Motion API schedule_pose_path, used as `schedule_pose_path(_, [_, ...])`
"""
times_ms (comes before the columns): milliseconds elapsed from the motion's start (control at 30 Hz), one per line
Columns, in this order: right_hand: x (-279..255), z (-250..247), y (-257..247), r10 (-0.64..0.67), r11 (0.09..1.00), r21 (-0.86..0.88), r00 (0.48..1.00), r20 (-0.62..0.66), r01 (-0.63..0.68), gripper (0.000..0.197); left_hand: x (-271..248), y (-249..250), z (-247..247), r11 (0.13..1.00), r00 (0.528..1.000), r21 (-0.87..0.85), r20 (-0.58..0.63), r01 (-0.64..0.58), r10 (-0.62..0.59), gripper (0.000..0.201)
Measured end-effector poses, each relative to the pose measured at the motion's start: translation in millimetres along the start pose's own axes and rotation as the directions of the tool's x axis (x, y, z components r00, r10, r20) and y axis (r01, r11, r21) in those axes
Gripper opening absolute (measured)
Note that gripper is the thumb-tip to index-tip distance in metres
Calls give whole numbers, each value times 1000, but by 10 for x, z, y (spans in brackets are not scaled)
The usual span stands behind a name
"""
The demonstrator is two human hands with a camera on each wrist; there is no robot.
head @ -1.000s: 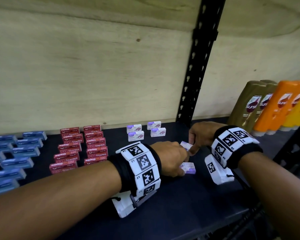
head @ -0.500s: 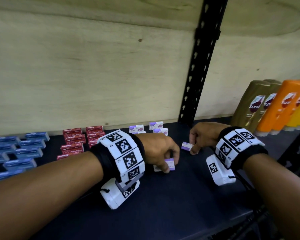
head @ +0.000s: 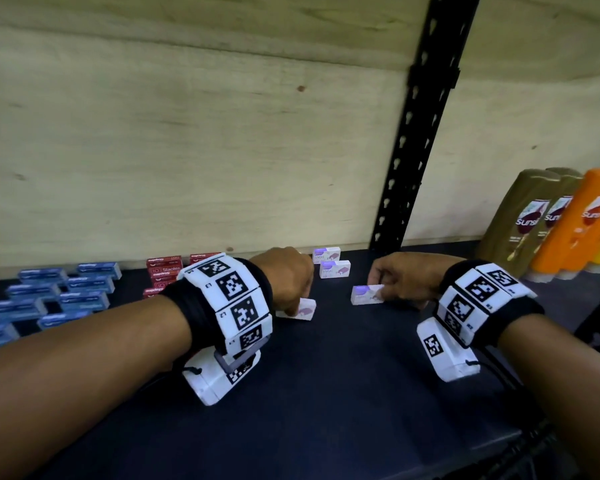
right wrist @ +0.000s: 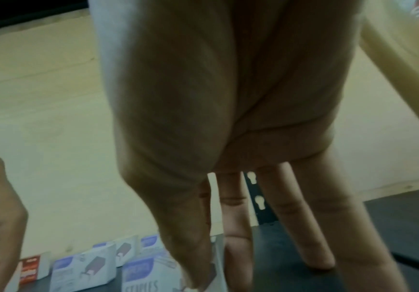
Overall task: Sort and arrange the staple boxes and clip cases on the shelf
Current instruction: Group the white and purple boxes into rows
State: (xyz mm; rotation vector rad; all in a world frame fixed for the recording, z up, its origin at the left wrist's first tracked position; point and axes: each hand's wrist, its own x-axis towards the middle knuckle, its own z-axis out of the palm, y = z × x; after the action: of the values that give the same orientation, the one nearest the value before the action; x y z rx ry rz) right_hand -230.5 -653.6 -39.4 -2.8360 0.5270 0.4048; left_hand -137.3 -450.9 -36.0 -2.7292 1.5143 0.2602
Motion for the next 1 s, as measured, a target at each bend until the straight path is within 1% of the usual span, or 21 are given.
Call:
schedule_pose_path(67, [18, 16, -46, -24, 1000, 8, 1000, 5, 24, 13, 2, -5, 32, 1000, 999, 19, 29, 23, -24, 25])
schedule_pose_path(133, [45, 33, -91, -47, 999, -19, 999, -8, 47, 10, 26, -14, 53, 999, 999, 17, 34, 40, -41, 25])
schedule_pose_path(233, [108, 41, -134, -74, 997, -27, 997, -31, 73, 8, 87, -11, 55, 999, 999, 14, 11, 45, -46, 24])
schedule_pose_path(400, [181, 40, -164, -73, 997, -26, 994, -76, 71, 14, 163, 19, 57, 998, 998, 23, -31, 62, -61, 26])
schedule_pose_path(467, [180, 35, -172, -68, 997, -33, 995, -78, 65, 16, 167, 13, 36, 997, 998, 32, -16, 69, -69, 28])
schedule_pose_path(533, [179, 24, -180, -69, 996, -58, 995, -72, 65, 18, 153, -4, -2, 994, 995, 53, 11, 95, -96, 25])
schedule_pose_path(600, [177, 14, -186, -66, 995, -75, 996, -57, 61, 14, 137, -27, -23, 991, 993, 79, 27, 112, -115, 20])
schedule_pose_path(700, [186, 3, -190, -58, 997, -47, 997, -44, 56, 9, 116, -27, -7, 986, 992, 133, 65, 103, -113, 24])
schedule_pose_path(800, [187, 15, -205, -57, 997, -54, 997, -50, 55, 10, 130, 13, 23, 978, 992, 184, 63, 100, -113, 22])
schedule_pose_path(900, [202, 36, -209, -70, 995, -76, 996, -57, 66, 12, 146, 42, 34, 973, 992, 206, 60, 101, -116, 24])
schedule_pose_path(1000, [220, 48, -201, -61, 996, -63, 996, -70, 57, 11, 149, 62, 50, 969, 992, 230, 57, 94, -110, 24])
